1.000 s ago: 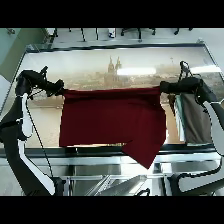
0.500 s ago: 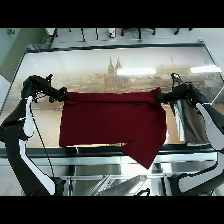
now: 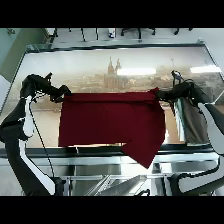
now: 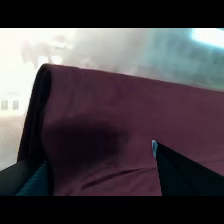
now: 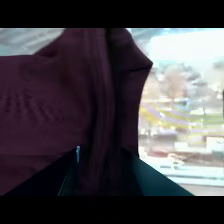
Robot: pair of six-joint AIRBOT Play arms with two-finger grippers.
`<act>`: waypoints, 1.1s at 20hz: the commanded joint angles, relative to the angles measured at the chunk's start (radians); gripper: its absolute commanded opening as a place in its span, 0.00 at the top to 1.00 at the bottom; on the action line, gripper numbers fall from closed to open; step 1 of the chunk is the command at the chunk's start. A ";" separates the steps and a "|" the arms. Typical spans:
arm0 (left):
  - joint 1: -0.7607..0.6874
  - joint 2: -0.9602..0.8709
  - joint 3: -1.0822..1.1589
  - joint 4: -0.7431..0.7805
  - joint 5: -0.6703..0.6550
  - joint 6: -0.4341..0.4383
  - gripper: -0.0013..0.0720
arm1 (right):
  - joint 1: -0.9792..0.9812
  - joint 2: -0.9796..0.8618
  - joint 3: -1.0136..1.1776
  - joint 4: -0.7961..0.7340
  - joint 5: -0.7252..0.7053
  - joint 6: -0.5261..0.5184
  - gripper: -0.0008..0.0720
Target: Fold the shirts.
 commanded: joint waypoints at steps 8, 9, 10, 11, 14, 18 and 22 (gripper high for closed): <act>0.154 0.276 -0.046 0.004 0.266 0.006 0.07 | -0.246 0.371 -0.043 0.004 -0.481 0.023 0.54; 0.176 0.319 -0.109 0.047 0.298 0.024 0.07 | -0.284 0.429 -0.111 0.004 -0.492 0.022 0.54; 0.193 0.360 -0.183 0.089 0.312 0.039 0.07 | -0.330 0.497 -0.201 0.004 -0.494 0.023 0.54; 0.206 0.404 -0.278 0.121 0.311 0.049 0.08 | -0.373 0.557 -0.290 0.004 -0.494 0.024 0.50; 0.239 0.552 -0.658 0.142 0.240 0.081 0.07 | -0.499 0.680 -0.550 0.063 -0.497 0.024 0.26; 0.253 0.662 -1.022 0.141 0.104 0.138 0.08 | -0.538 0.704 -0.755 0.180 -0.448 -0.061 0.27; 0.237 0.675 -1.138 0.131 -0.009 0.155 0.07 | -0.538 0.703 -0.831 0.257 -0.444 -0.106 0.27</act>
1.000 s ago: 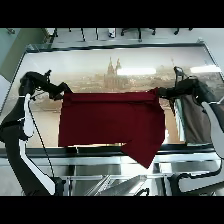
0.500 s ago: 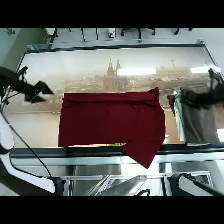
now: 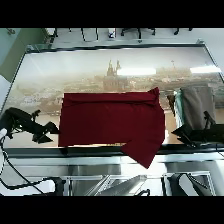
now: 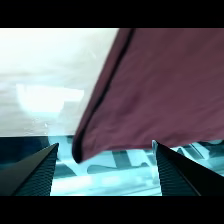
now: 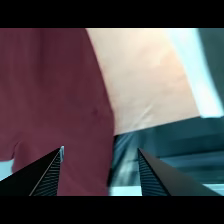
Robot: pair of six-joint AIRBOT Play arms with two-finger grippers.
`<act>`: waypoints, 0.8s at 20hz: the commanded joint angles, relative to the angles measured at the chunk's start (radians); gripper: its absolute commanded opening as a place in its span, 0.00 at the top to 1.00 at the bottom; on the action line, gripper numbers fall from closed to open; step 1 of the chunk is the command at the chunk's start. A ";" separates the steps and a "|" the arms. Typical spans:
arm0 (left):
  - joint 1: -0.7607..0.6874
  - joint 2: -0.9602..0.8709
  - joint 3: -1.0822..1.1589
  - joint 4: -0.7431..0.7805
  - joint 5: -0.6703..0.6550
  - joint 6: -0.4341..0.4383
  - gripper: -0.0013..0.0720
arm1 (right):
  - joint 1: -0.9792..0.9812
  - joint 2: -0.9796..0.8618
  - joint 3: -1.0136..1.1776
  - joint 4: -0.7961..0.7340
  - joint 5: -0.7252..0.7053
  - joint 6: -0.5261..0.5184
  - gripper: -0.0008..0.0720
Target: Fold the shirts.
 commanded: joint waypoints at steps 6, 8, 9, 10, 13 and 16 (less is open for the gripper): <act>-0.087 0.026 -0.121 -0.094 -0.153 0.067 0.36 | -0.011 0.009 -0.134 0.066 0.008 -0.043 0.27; -0.116 0.026 -0.121 -0.094 -0.156 0.100 0.91 | -0.011 -0.002 -0.161 0.066 0.037 -0.043 0.27; -0.124 0.026 -0.121 -0.093 -0.161 0.106 0.96 | -0.011 -0.014 -0.172 0.066 0.045 -0.043 0.27; -0.124 0.026 -0.121 -0.094 -0.166 0.107 0.96 | -0.005 -0.032 -0.179 0.066 0.051 -0.043 0.27; -0.118 0.026 -0.121 -0.093 -0.161 0.107 0.96 | 0.056 -0.103 -0.180 0.066 0.065 -0.043 0.27; -0.119 0.026 -0.121 -0.094 -0.159 0.107 0.96 | 0.166 -0.184 -0.180 0.107 0.106 -0.043 0.28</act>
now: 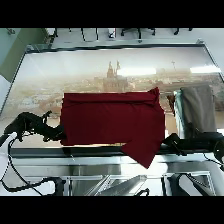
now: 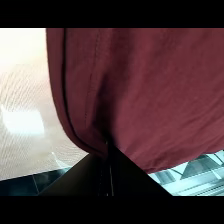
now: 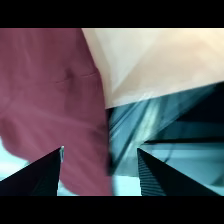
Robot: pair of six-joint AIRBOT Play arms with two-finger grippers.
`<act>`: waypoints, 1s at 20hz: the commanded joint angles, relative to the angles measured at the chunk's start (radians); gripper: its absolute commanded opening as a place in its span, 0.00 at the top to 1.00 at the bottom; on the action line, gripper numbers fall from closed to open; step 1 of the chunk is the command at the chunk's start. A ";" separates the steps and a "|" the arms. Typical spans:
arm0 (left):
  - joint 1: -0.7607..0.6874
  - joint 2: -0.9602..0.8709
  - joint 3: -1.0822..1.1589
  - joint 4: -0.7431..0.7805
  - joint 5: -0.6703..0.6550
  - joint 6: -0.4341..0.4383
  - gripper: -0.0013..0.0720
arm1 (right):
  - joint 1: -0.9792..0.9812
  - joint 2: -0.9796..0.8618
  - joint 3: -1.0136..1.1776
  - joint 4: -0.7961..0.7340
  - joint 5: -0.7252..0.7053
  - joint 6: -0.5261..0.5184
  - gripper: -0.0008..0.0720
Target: Fold the shirts.
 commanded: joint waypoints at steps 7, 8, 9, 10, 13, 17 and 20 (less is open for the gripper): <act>-0.002 0.001 0.000 -0.004 0.020 0.006 0.96 | 0.285 -0.147 -0.003 0.127 0.081 -0.060 0.49; -0.002 0.002 0.000 -0.003 0.035 0.006 0.96 | 0.285 -0.146 -0.003 0.127 0.069 -0.061 0.72; -0.002 0.002 0.000 -0.003 0.051 0.006 0.96 | 0.285 -0.140 -0.003 0.126 0.064 -0.058 0.96; -0.002 0.002 0.000 0.005 0.068 0.005 0.96 | 0.285 -0.129 -0.003 0.126 0.064 -0.050 0.96; -0.002 0.030 -0.001 0.211 0.107 -0.076 0.96 | 0.284 -0.044 -0.003 0.077 0.065 0.045 0.97; -0.002 0.120 -0.003 0.385 0.129 -0.119 0.96 | 0.285 0.138 -0.014 -0.232 0.074 0.375 0.97; -0.002 0.133 -0.003 0.379 0.130 -0.119 0.96 | 0.285 0.242 -0.017 -0.238 0.091 0.374 0.96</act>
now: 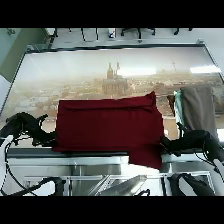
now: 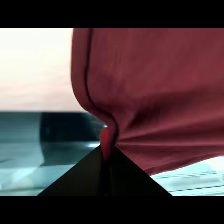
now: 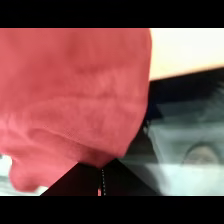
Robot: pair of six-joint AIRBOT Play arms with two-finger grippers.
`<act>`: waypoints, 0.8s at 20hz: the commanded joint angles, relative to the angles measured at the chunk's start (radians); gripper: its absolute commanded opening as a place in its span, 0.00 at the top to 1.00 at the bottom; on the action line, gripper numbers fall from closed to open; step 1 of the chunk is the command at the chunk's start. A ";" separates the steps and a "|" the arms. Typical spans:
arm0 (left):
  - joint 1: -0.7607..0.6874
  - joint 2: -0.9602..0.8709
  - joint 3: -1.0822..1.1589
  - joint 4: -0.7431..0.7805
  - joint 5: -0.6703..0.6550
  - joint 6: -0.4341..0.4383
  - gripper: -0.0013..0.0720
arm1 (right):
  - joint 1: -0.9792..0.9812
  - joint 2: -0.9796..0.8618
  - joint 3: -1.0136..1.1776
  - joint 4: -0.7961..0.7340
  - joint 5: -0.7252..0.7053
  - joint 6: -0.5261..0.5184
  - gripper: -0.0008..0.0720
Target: Fold the shirts.
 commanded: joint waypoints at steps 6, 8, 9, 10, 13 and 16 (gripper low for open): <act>-0.003 0.018 0.171 -0.157 -0.034 -0.018 0.96 | 0.014 0.002 0.243 0.190 0.156 -0.160 0.96; -0.016 -0.025 0.296 -0.219 -0.050 -0.019 0.96 | 0.062 -0.125 0.378 0.190 0.211 -0.167 0.96; -0.026 -0.057 0.356 -0.235 -0.058 -0.021 0.96 | 0.087 -0.191 0.443 0.190 0.241 -0.167 0.96; -0.043 -0.093 0.410 -0.235 -0.068 -0.031 0.96 | 0.114 -0.260 0.512 0.190 0.269 -0.167 0.96; -0.083 -0.232 0.565 -0.235 -0.103 -0.053 0.96 | 0.165 -0.463 0.698 0.190 0.283 -0.166 0.96; -0.114 -0.375 0.690 -0.235 -0.138 -0.053 0.96 | 0.191 -0.624 0.788 0.189 0.283 -0.163 0.96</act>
